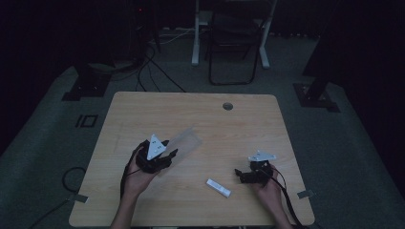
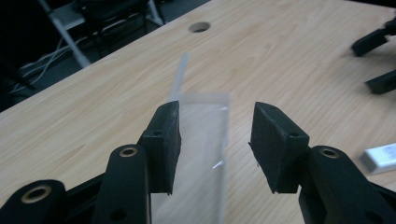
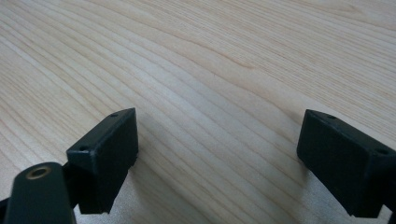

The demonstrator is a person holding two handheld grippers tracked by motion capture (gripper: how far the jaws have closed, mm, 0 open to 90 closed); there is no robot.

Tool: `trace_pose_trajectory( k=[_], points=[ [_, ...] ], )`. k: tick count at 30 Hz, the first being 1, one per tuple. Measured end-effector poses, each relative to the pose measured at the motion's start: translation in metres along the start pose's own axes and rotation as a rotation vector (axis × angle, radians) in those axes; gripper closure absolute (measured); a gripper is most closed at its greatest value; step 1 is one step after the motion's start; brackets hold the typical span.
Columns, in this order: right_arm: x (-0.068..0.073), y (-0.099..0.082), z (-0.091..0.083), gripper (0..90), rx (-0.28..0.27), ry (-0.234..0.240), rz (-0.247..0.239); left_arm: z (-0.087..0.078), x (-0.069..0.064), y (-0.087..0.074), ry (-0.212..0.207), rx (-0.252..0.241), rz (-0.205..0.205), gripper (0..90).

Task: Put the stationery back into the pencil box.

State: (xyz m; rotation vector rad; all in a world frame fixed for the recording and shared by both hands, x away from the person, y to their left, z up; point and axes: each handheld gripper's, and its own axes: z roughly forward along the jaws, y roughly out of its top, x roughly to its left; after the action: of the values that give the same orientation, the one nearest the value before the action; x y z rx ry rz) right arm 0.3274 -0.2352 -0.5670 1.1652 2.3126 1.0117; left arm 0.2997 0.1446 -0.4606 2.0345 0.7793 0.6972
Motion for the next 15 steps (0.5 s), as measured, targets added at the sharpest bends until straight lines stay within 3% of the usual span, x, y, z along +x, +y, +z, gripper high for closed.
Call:
trace_pose_trajectory(
  k=[15],
  points=[
    [0.000,0.000,0.000,12.6,0.001,0.000,-0.001,0.030,-0.040,0.007,-0.140,0.032,0.097,51.0]
  ],
)
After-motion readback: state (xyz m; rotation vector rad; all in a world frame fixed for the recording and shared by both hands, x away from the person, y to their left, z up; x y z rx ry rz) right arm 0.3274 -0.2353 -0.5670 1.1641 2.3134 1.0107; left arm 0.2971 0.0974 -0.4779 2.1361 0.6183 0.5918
